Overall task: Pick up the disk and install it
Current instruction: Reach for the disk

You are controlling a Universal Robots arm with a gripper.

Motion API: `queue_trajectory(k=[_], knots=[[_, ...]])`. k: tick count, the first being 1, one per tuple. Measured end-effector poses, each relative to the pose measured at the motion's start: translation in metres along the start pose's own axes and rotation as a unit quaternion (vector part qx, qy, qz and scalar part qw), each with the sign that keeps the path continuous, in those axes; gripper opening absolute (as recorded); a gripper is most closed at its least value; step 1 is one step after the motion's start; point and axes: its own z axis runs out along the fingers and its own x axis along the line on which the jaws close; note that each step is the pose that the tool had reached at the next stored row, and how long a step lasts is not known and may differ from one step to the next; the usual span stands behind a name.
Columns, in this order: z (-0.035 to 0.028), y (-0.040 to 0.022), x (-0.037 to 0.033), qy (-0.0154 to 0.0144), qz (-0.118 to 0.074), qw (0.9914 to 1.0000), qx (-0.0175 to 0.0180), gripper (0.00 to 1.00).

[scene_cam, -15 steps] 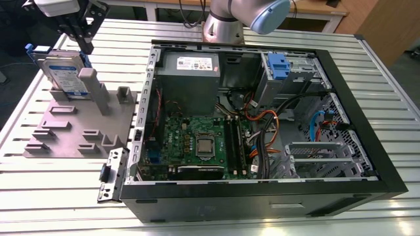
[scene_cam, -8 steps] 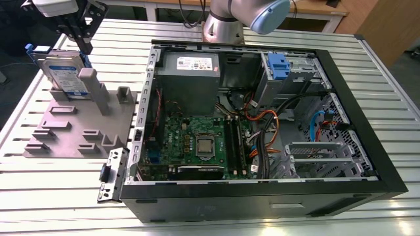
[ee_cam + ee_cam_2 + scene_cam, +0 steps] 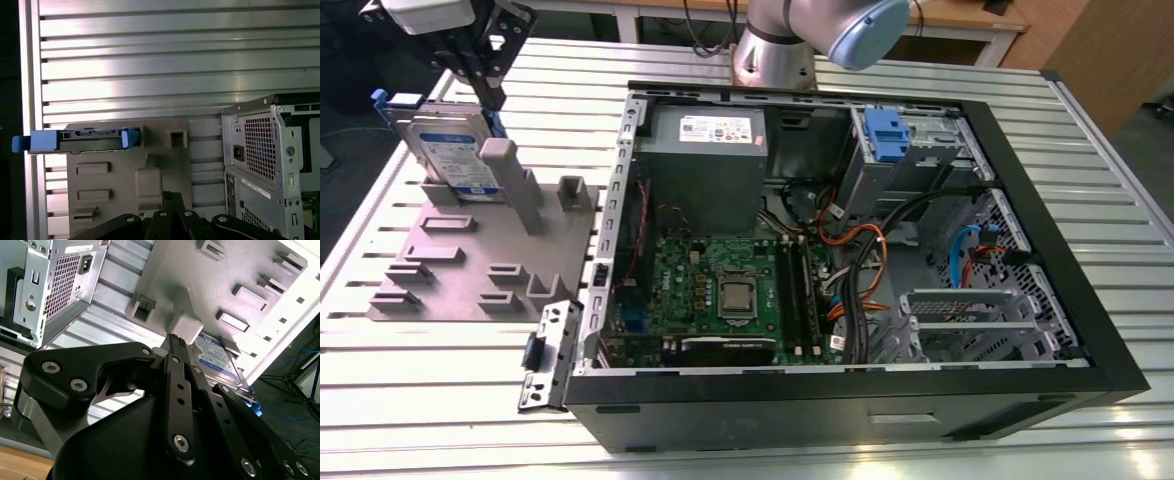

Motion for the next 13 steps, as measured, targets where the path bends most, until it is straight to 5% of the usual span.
queue_trajectory(k=[5,13], knots=[[0.0003,0.0020,0.0053,0.0000,0.000,1.00000,-0.0001,0.11],[0.0018,0.0140,0.0222,0.0001,0.000,1.00000,0.0000,0.11]])
